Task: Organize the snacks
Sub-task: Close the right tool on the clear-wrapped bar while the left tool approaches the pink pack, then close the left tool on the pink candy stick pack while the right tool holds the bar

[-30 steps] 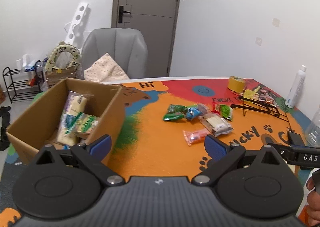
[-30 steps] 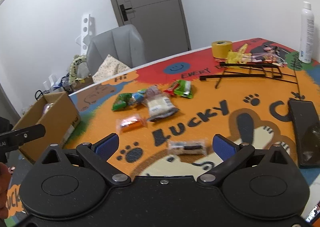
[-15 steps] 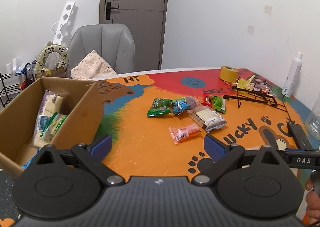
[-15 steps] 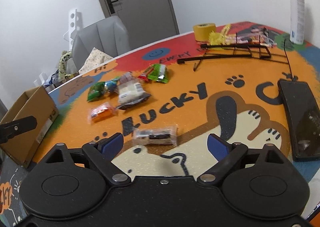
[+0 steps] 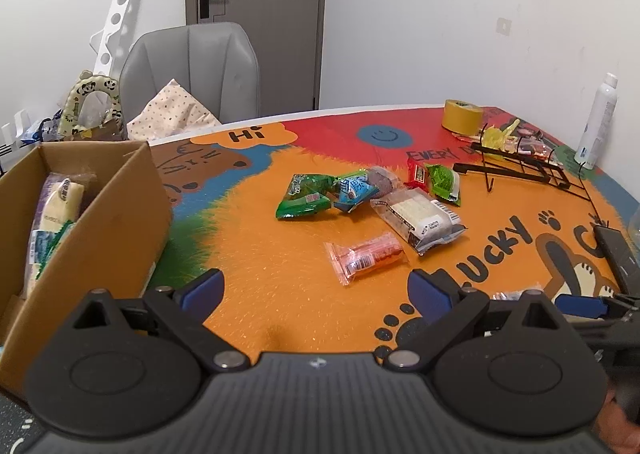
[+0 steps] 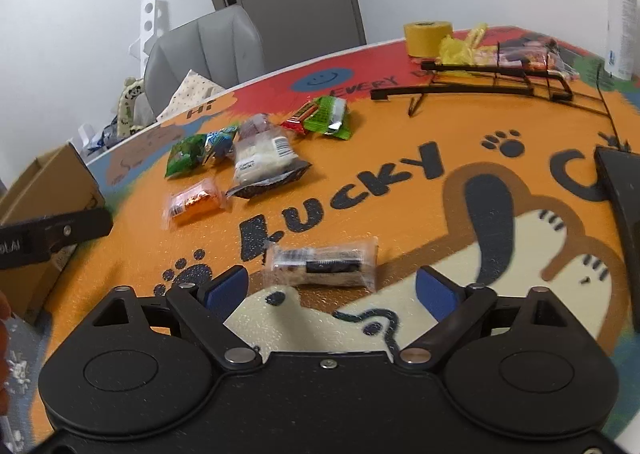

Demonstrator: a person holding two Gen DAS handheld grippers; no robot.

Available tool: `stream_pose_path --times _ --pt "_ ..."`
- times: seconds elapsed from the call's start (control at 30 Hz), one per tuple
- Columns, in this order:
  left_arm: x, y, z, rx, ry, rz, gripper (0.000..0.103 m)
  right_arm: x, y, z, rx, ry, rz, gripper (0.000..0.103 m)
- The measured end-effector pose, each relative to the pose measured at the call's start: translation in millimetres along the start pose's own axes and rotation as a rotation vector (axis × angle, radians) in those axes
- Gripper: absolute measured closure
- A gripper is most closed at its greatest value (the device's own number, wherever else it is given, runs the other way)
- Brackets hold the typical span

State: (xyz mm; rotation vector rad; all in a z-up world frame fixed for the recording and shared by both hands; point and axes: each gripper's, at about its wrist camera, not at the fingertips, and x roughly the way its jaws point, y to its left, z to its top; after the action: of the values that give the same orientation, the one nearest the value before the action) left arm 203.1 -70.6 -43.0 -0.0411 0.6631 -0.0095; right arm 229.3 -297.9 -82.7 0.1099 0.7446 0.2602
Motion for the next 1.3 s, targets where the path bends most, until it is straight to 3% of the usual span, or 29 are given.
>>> stream_pose_path --times 0.13,0.23,0.3,0.4,0.8,1.3 --pt "10 0 2 0.008 0.012 0.011 0.005 7 16 -5 -0.075 -0.017 -0.077 0.011" --pt "18 -1 3 0.010 0.020 0.015 0.005 9 22 -6 -0.115 -0.035 -0.131 0.025" --pt "23 -3 4 0.015 0.024 0.014 0.005 9 21 -6 -0.123 -0.048 -0.148 0.041" --pt "32 -8 5 0.021 0.032 0.013 0.005 7 14 -3 -0.119 -0.056 -0.137 0.049" --pt "59 -32 15 0.032 0.028 0.022 0.005 17 -9 7 -0.062 -0.102 -0.139 0.050" --pt "98 -52 21 0.011 0.041 0.115 0.005 18 -12 8 -0.076 -0.110 -0.119 0.048"
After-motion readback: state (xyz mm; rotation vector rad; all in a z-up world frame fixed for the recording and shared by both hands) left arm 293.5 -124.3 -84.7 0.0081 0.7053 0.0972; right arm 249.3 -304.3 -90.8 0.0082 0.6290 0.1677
